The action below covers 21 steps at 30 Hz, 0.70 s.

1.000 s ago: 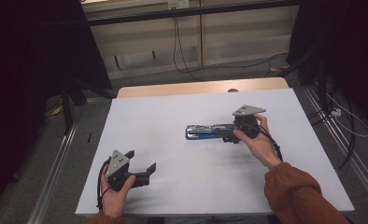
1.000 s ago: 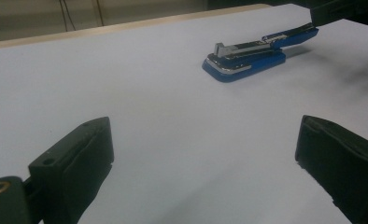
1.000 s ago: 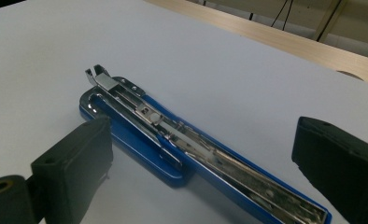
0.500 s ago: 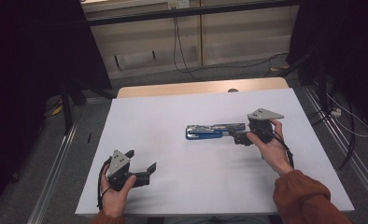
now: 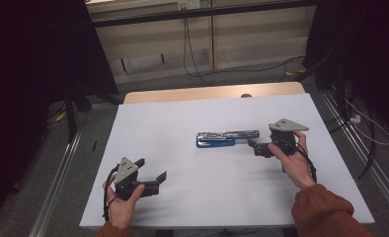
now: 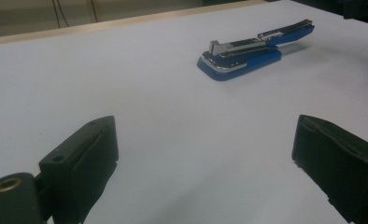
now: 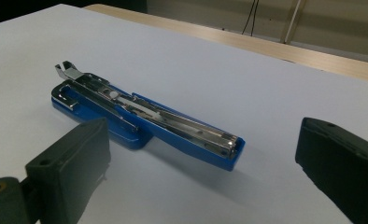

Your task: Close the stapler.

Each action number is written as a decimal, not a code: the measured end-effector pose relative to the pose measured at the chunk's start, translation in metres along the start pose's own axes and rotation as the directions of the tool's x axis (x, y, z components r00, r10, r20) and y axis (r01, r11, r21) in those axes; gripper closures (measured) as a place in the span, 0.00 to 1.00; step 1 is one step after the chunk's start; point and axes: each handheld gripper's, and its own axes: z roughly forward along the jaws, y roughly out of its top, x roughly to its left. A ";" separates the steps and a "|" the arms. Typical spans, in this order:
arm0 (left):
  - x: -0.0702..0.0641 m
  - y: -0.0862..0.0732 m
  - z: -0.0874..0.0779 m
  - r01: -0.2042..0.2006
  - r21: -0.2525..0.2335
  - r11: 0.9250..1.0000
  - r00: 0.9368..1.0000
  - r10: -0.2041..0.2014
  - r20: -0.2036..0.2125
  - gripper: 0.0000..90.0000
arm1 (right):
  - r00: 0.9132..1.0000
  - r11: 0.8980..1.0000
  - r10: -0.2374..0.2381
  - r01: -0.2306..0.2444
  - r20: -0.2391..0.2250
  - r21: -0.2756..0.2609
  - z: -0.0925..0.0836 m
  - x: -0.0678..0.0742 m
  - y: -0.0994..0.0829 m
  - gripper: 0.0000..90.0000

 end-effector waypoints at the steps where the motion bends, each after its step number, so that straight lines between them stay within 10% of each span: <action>1: -0.001 0.000 0.001 0.005 0.002 1.000 1.000 -0.005 0.008 0.08 | 1.000 1.000 0.002 -0.002 0.000 -0.003 -0.002 -0.001 -0.001 0.03; 21: -0.001 0.023 0.051 -0.032 -0.036 0.999 0.999 0.033 0.039 0.08 | 1.000 1.000 -0.019 0.019 -0.015 0.020 -0.006 -0.010 -0.008 0.08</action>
